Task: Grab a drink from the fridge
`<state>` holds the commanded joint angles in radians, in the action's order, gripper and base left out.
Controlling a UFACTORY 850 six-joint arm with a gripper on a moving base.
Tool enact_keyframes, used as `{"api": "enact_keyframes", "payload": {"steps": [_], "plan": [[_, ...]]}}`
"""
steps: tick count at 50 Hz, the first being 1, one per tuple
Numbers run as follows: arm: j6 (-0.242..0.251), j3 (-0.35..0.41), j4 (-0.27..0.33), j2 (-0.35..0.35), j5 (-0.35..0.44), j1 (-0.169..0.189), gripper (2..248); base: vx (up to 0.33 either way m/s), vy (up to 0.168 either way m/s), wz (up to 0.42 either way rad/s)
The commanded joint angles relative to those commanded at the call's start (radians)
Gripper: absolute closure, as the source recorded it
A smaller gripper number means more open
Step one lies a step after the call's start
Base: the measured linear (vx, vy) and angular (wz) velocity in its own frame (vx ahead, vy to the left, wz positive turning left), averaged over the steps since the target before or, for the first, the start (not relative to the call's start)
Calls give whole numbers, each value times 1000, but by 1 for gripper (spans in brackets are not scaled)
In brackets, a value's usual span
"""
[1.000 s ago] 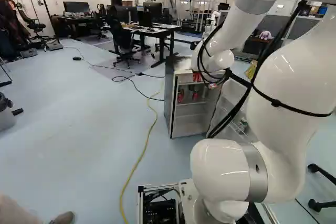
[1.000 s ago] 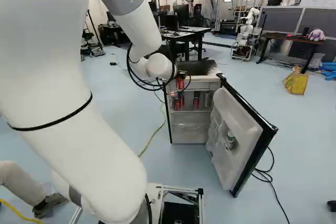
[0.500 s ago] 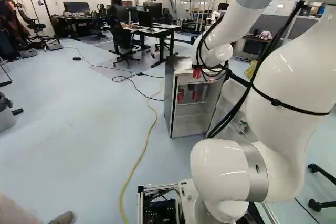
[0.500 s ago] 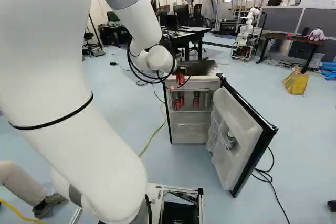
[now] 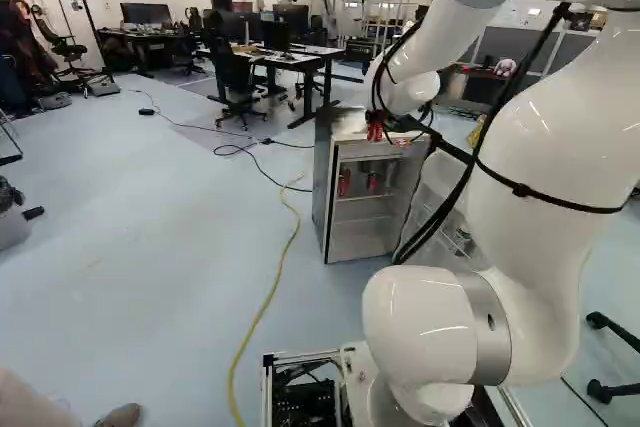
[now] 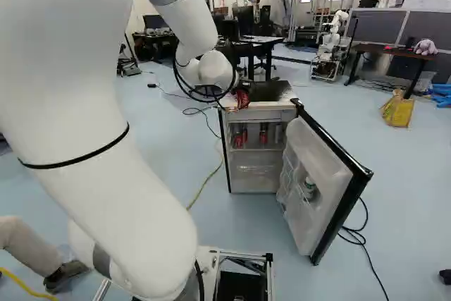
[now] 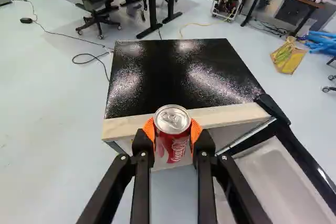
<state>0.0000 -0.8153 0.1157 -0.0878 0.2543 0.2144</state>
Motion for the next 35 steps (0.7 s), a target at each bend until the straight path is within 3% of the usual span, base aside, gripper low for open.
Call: {"api": "enact_keyframes", "payload": {"steps": [35], "plan": [[0, -133, -36, -77, -72, -14, 164, 0, 0, 0]]}}
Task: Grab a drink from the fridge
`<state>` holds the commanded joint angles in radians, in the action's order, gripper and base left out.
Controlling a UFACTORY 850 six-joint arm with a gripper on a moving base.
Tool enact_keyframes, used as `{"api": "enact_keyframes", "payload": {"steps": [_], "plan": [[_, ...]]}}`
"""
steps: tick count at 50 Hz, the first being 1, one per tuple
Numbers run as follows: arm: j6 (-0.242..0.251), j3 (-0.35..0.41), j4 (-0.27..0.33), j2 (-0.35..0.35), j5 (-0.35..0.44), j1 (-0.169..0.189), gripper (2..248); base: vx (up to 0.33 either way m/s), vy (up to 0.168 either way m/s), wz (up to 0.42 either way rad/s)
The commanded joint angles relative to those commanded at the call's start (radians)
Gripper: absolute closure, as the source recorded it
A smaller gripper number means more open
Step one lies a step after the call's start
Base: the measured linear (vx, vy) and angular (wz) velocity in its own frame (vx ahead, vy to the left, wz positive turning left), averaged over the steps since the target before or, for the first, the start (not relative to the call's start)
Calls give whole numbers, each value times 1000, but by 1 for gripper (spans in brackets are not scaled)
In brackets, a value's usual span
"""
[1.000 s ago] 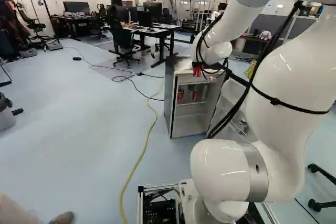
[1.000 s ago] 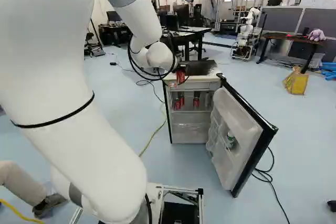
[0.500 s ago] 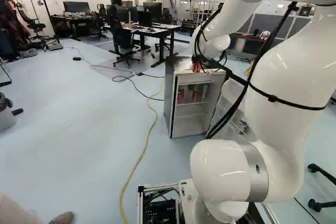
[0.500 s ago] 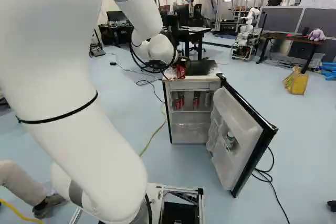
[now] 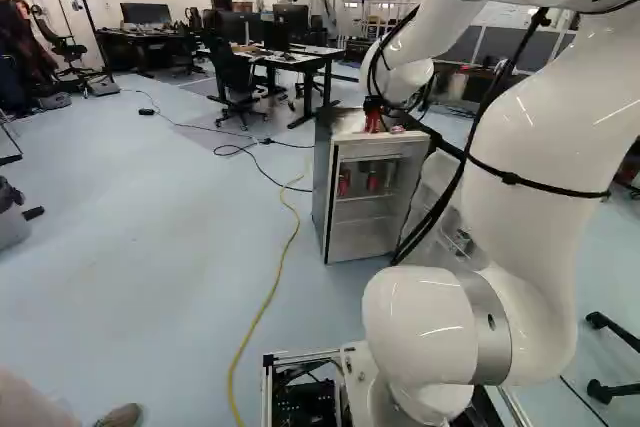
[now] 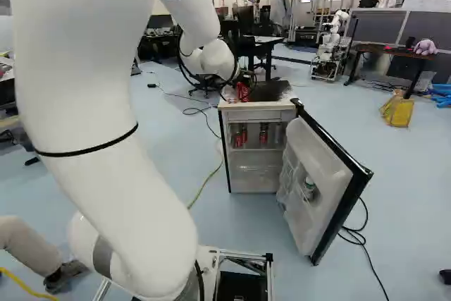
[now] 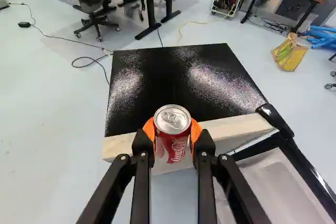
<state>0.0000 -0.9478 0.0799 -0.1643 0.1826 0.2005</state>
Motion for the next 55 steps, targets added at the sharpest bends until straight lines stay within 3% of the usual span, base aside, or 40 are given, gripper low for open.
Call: {"api": "enact_keyframes", "payload": {"steps": [55], "plan": [[0, -140, 0, -145, 101, 3, 164, 0, 0, 0]]}}
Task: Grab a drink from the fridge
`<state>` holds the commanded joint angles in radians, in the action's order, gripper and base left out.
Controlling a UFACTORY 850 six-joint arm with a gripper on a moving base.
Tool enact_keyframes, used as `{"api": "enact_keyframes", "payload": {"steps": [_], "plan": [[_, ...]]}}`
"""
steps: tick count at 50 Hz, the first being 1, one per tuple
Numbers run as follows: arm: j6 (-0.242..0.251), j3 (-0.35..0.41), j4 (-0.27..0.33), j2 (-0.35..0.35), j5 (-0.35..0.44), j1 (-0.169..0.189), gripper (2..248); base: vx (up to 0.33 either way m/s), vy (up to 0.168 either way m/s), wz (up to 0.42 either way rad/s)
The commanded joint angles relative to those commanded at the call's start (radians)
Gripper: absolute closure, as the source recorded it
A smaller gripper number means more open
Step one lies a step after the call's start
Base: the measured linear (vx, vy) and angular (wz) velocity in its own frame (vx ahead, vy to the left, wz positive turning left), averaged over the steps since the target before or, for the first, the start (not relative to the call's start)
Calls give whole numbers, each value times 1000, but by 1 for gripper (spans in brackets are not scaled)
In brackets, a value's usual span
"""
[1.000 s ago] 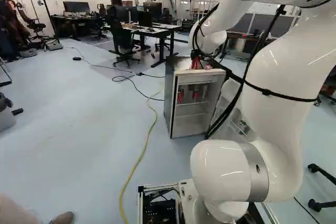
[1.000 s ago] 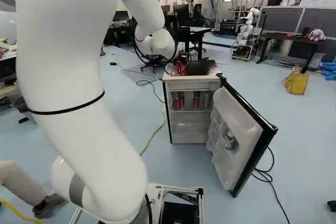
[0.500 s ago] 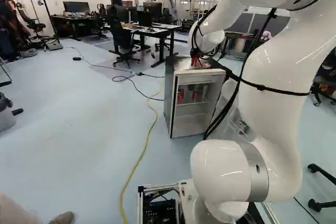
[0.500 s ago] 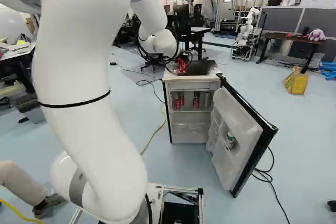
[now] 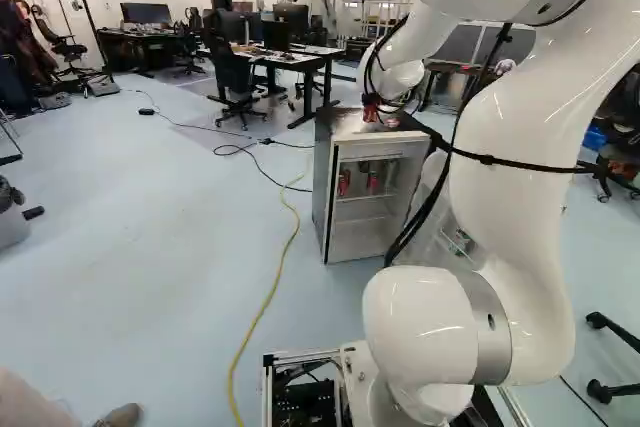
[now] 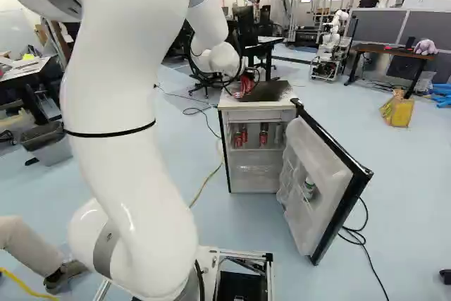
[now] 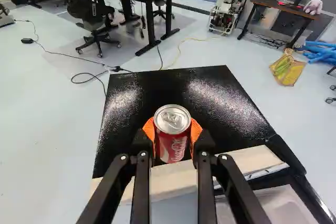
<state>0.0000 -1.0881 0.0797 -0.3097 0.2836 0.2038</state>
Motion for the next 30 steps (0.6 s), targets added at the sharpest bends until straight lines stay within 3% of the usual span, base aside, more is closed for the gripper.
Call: {"api": "enact_keyframes", "payload": {"steps": [30], "plan": [[0, -64, 0, -103, 5, 3, 164, 0, 0, 0]]}}
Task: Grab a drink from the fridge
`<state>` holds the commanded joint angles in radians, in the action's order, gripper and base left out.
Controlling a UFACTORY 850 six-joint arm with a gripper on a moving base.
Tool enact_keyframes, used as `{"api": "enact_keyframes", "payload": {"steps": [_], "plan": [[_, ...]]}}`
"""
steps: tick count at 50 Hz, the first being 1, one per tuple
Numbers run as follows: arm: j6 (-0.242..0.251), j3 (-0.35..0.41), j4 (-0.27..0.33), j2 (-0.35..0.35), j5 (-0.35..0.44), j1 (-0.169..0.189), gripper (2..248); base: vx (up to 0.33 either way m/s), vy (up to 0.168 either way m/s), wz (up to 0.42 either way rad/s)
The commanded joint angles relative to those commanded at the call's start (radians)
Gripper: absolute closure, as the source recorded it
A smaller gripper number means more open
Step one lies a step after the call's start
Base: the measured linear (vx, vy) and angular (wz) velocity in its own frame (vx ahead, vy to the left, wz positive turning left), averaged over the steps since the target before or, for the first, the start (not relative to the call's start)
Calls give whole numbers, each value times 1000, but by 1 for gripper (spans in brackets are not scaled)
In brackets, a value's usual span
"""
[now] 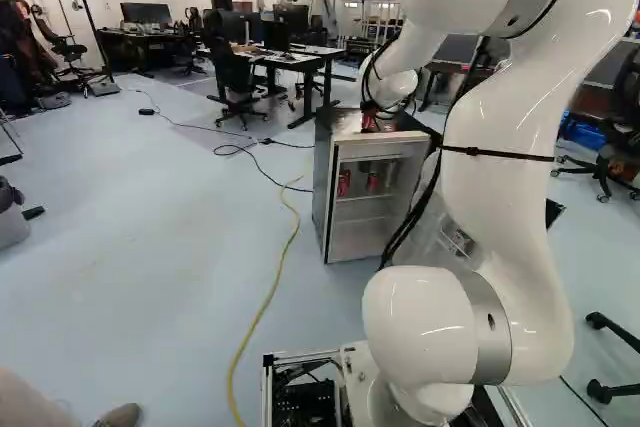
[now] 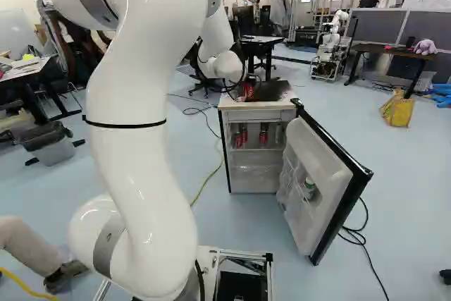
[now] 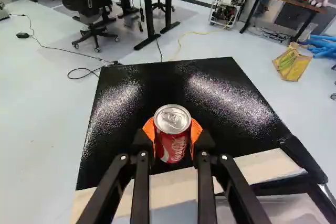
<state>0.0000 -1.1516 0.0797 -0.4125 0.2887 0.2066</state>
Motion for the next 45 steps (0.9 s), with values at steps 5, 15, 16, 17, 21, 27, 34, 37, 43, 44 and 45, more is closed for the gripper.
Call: {"api": "enact_keyframes", "payload": {"steps": [5, 15, 16, 17, 21, 27, 34, 37, 43, 44, 45], "plan": [[0, -2, 0, -3, 0, 0, 164, 0, 0, 0], [0, -3, 0, -4, 0, 0, 164, 0, 0, 0], [0, -3, 0, -4, 0, 0, 164, 0, 0, 0], [0, -3, 0, -4, 0, 0, 164, 0, 0, 0], [0, -3, 0, -4, 0, 0, 148, 0, 0, 0], [0, -3, 0, -4, 0, 0, 116, 0, 0, 0], [0, -3, 0, -4, 0, 0, 81, 0, 0, 0], [0, -3, 0, -4, 0, 0, 46, 0, 0, 0], [0, 5, 0, 3, 0, 0, 9, 0, 0, 0], [0, 8, 0, 5, 0, 0, 9, 0, 0, 0], [0, 12, 0, 8, 0, 0, 9, 0, 0, 0]]}}
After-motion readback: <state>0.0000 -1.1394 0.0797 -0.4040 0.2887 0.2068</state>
